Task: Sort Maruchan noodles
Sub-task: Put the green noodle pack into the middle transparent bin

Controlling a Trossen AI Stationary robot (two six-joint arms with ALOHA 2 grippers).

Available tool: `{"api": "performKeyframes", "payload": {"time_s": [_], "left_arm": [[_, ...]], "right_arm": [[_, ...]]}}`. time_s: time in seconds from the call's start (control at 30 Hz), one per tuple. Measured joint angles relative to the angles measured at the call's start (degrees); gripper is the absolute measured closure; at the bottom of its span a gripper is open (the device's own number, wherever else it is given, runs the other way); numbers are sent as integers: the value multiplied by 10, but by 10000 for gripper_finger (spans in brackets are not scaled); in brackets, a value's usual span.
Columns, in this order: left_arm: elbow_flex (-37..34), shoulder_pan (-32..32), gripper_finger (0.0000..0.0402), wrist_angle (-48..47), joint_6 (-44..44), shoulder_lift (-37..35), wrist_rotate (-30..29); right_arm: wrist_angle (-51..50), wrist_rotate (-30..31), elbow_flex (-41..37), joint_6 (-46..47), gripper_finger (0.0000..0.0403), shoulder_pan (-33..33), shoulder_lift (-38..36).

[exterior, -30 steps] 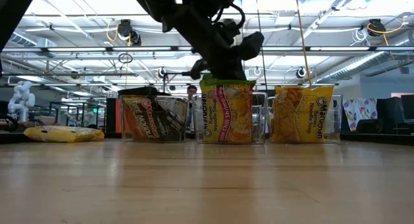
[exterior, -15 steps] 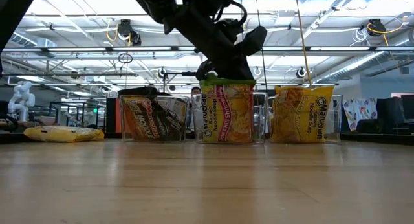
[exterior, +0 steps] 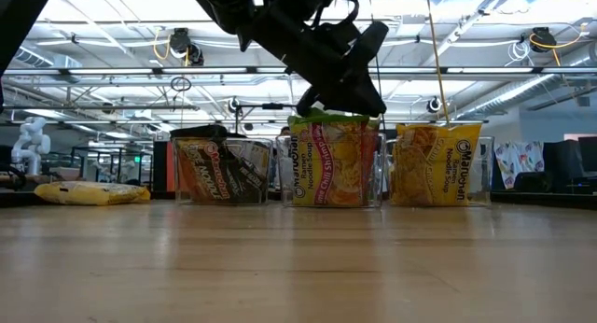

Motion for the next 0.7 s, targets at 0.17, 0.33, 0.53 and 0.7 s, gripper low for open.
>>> {"api": "performKeyframes", "payload": {"time_s": [0.17,0.33,0.53,0.7], "left_arm": [[0,0,313,8,4,0,11],[-1,4,308,8,26,-23,11],[-1,7,307,-6,64,-66,11],[0,7,307,-84,133,-116,11]], "right_arm": [[0,0,0,17,403,0,0],[0,0,0,17,403,0,0],[0,0,0,16,403,0,0],[-2,25,0,19,403,-2,0]]}}
